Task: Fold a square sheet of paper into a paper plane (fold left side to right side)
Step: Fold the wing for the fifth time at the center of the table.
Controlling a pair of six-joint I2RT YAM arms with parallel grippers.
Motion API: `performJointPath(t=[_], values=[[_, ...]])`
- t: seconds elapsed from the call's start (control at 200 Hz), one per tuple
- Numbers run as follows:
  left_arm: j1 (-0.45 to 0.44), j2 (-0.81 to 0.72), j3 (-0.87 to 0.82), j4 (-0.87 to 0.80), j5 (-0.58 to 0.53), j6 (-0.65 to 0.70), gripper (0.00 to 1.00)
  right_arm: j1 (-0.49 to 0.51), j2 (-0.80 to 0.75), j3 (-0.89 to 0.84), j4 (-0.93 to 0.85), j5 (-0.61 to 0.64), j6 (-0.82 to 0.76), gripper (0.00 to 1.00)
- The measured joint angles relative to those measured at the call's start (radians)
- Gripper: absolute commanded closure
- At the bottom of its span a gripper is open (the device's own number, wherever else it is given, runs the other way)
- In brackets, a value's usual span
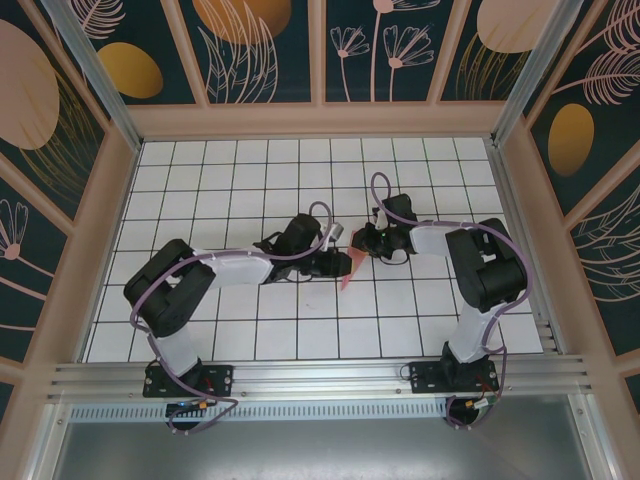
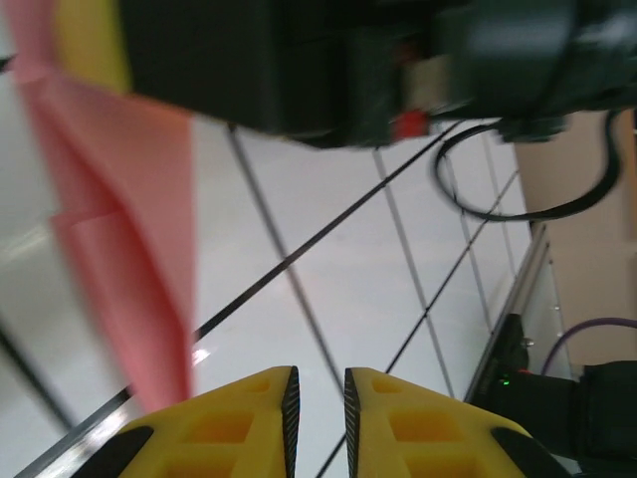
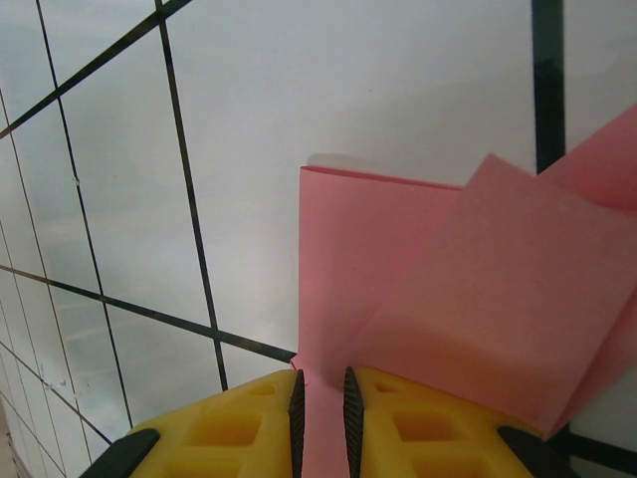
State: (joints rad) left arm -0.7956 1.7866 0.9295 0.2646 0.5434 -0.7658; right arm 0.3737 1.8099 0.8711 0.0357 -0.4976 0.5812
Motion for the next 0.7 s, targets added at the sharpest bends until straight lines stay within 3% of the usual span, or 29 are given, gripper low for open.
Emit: performJointPath(t=[0.39, 0.701], values=[[-0.027, 0.163, 0.135, -0.076, 0.019, 0.051, 0.76, 0.000, 0.004, 0.011, -0.018, 0.001, 0.000, 0.77], [-0.027, 0.193, 0.137, -0.139, -0.075, 0.071, 0.78, 0.000, 0.004, 0.011, -0.018, 0.001, 0.000, 0.77]])
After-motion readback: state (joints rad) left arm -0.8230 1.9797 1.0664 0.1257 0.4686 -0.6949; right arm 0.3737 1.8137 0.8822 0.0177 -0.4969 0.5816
